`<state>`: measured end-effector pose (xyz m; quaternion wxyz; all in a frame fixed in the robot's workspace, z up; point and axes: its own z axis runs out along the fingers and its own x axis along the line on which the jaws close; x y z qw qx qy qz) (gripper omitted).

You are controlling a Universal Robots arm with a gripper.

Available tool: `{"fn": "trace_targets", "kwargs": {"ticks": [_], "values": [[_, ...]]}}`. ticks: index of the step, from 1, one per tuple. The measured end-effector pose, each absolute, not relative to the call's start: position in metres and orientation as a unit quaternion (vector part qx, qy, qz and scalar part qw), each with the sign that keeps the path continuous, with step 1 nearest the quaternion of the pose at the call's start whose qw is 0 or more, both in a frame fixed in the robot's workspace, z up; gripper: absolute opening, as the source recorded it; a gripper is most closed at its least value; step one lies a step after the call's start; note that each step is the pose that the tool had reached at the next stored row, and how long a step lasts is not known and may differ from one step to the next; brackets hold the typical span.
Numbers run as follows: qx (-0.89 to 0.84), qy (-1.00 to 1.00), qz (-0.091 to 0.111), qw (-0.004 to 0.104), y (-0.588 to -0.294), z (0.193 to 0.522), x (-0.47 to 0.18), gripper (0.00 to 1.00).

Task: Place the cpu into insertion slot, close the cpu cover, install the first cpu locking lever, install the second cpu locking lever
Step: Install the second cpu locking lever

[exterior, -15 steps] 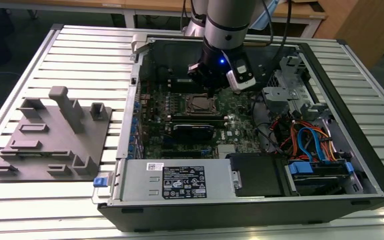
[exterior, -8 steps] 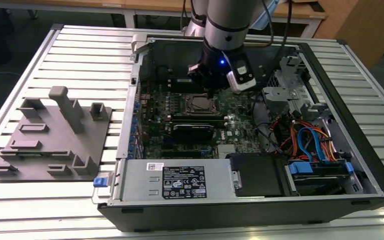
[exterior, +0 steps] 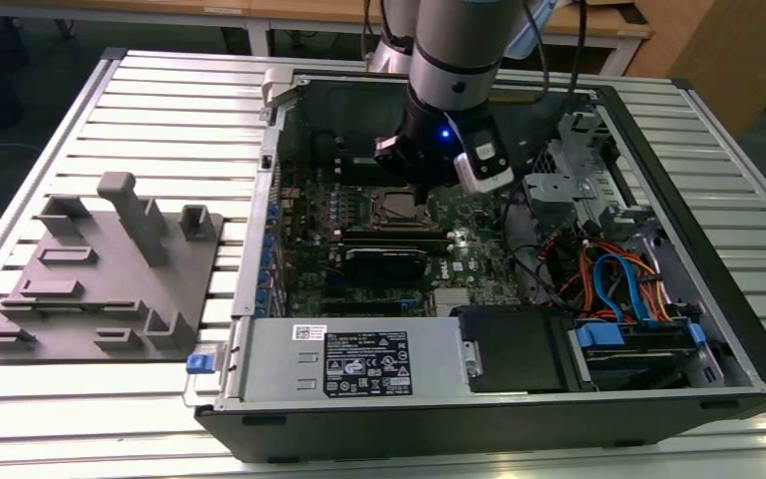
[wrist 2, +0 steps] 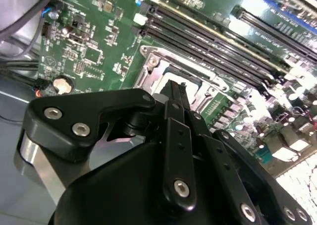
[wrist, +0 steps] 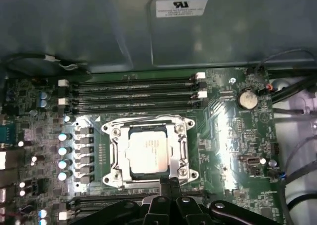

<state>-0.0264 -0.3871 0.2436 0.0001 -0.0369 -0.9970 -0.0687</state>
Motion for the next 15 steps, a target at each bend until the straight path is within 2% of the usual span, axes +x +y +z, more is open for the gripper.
{"fn": "trace_targets", "kwargs": {"ticks": [4, 15], "values": [[-0.038, -0.997, -0.069, 0.016, -0.388, 0.2422, -0.0271, 0.1], [-0.038, -0.997, -0.07, 0.017, -0.3944, 0.2377, -0.0289, 0.1]]}}
